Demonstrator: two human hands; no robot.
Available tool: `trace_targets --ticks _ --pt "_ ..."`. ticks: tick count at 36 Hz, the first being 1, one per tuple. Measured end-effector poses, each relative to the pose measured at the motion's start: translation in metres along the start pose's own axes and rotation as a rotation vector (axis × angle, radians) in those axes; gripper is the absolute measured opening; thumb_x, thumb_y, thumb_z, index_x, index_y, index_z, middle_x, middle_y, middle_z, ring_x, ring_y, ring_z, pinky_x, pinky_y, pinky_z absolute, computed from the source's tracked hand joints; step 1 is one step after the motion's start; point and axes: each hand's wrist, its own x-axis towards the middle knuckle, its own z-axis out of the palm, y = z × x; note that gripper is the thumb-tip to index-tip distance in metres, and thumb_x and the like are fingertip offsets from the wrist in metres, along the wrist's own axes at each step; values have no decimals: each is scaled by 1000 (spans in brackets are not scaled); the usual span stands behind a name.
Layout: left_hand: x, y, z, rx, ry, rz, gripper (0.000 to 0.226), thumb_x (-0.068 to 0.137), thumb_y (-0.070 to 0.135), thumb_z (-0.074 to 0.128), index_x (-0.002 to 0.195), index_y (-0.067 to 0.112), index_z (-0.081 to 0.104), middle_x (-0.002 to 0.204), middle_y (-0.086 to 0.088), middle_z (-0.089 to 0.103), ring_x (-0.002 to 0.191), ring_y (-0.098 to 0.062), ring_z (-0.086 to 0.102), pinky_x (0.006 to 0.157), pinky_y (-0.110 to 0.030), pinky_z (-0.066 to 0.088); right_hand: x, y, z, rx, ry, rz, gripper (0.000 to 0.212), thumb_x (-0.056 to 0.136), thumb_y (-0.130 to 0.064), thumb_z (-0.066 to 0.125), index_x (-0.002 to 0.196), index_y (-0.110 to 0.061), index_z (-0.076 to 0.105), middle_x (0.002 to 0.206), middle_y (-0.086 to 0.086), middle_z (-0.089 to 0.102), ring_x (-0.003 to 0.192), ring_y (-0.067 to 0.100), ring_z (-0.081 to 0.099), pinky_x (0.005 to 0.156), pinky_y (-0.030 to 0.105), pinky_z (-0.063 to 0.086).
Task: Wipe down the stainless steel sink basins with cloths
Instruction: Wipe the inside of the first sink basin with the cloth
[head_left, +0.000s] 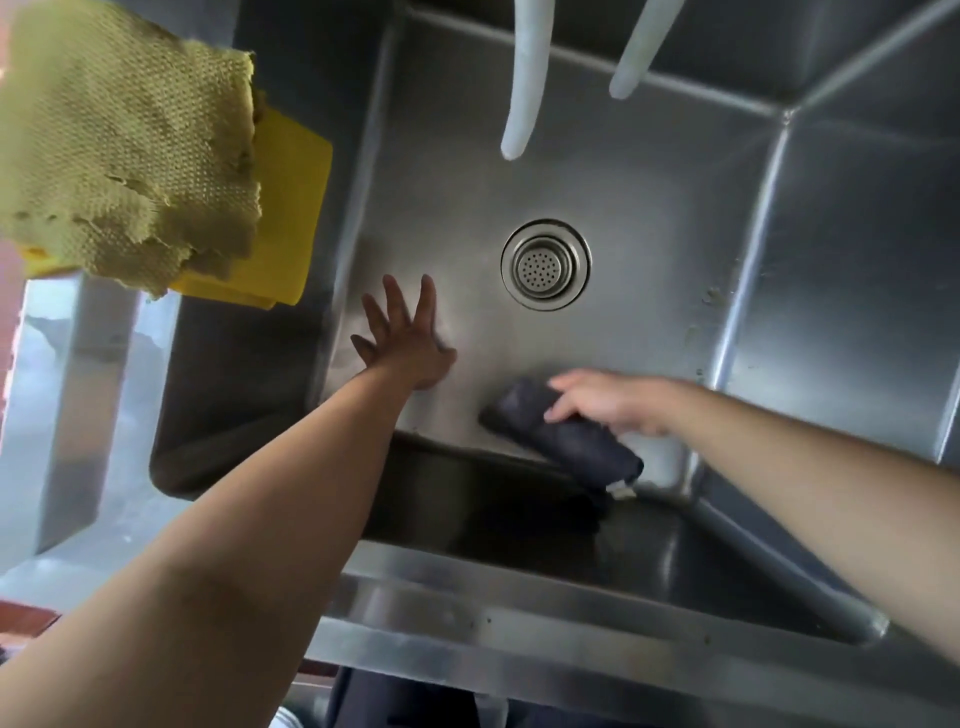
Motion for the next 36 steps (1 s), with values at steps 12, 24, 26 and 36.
trace_targets --ticks 12,24,26,36 --pt "28 -7 -55 -439 83 90 19 100 22 41 97 27 59 112 -1 55 100 -16 50 73 -25 41 56 -70 55 -496 437 -43 58 91 -14 48 146 -32 40 150 12 40 133 41 42 103 43 45" --pt "23 -4 -41 -150 90 5 50 100 29 42 150 33 39 166 -15 10 151 -34 15 122 -38 19 92 -118 139 -710 22 -180 56 89 -24 45 144 -16 45 143 10 52 126 36 54 100 47 49" --pt "20 -10 -34 -138 118 -1 53 100 27 42 151 35 35 167 -10 4 153 -32 7 123 -42 15 92 -116 135 -707 -95 -126 63 93 -28 40 153 -11 28 155 14 37 137 37 43 111 48 39" --pt "-10 8 -4 65 184 39 72 95 38 47 156 44 8 167 -1 -14 153 -34 -10 116 -64 14 44 -52 87 -500 -55 -13 39 101 -18 40 134 -4 55 139 19 55 122 33 55 100 37 45"
